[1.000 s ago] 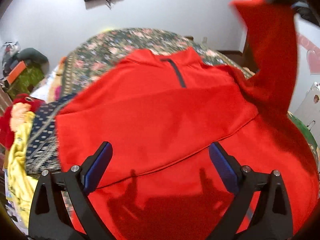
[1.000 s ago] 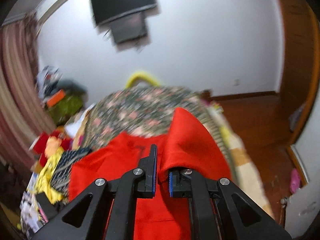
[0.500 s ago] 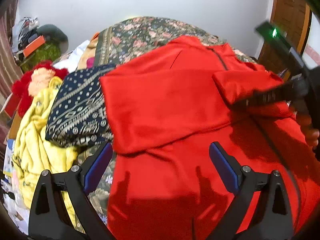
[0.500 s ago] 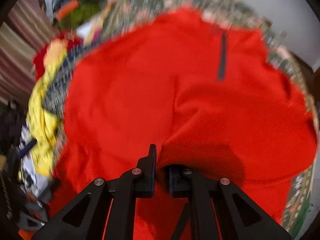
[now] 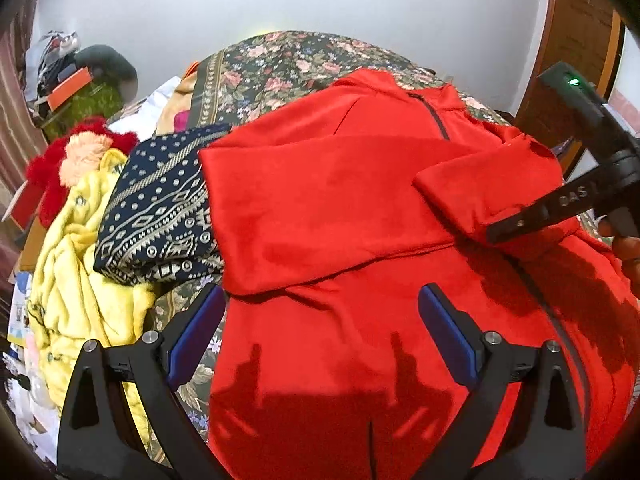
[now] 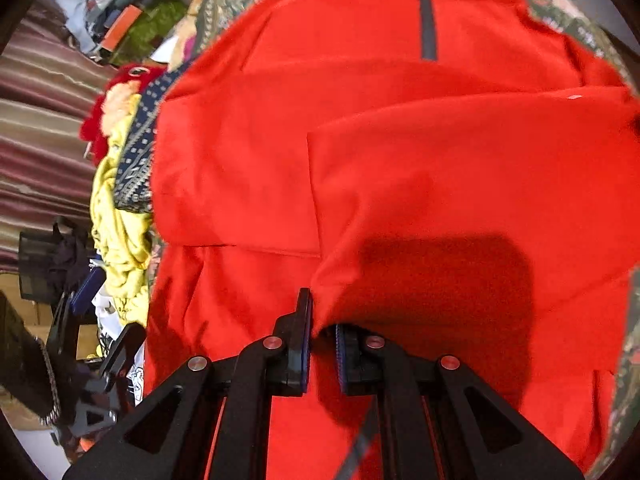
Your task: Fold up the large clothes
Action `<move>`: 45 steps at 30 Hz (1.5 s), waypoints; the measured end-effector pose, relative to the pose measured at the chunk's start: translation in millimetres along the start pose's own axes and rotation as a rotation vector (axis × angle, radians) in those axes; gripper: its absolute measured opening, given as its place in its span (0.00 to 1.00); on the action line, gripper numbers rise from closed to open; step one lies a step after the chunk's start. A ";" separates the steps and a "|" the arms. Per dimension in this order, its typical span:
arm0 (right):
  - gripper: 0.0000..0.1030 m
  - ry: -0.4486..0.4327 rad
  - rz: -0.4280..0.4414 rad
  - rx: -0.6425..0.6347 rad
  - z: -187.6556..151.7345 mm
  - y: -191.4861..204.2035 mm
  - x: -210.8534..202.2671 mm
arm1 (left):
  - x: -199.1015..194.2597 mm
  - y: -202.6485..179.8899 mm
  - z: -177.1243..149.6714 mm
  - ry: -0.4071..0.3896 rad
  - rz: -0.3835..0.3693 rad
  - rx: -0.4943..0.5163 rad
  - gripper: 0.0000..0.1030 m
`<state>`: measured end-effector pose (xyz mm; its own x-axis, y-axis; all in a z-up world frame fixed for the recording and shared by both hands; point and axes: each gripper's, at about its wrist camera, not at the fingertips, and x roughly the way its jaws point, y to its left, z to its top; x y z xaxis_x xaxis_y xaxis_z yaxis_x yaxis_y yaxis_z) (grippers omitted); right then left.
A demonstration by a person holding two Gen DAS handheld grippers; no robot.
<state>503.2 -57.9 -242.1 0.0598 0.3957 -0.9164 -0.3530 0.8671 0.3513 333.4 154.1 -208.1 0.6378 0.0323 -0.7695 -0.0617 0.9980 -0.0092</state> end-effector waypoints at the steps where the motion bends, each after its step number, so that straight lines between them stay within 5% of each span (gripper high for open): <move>1: 0.06 -0.022 -0.014 -0.013 -1.8 1.8 -7.5 | -1.6 -3.1 1.7 -0.003 0.000 0.005 0.96; 9: 0.06 -0.187 -0.084 -0.116 -30.0 -10.2 -64.5 | -9.7 -52.0 30.3 -0.024 -0.035 0.080 0.96; 18: 0.06 -0.409 -0.194 -0.018 -62.3 -102.8 -156.1 | 2.4 -144.1 80.5 -0.031 -0.118 0.218 0.96; 28: 0.06 -0.471 -0.338 0.064 -92.4 -192.1 -183.9 | 72.2 -269.3 106.4 0.090 -0.234 0.341 0.96; 32: 0.06 -0.450 -0.334 0.087 -98.1 -211.8 -173.8 | 112.1 -304.7 107.5 0.169 -0.256 0.358 0.96; 36: 0.06 -0.427 -0.319 0.128 -100.1 -227.5 -160.2 | 150.7 -328.7 102.7 0.251 -0.262 0.384 0.82; 40: 0.06 -0.407 -0.296 0.160 -103.1 -239.3 -148.5 | 162.9 -331.5 105.2 0.214 -0.216 0.364 0.77; 45: 0.06 -0.377 -0.282 0.178 -102.4 -241.5 -136.3 | 145.6 -330.0 120.9 0.147 -0.227 0.385 0.09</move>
<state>484.7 -352.3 -221.6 0.4745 0.1913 -0.8592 -0.1114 0.9813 0.1569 539.5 -164.1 -239.8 0.4849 -0.1691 -0.8580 0.3739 0.9270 0.0286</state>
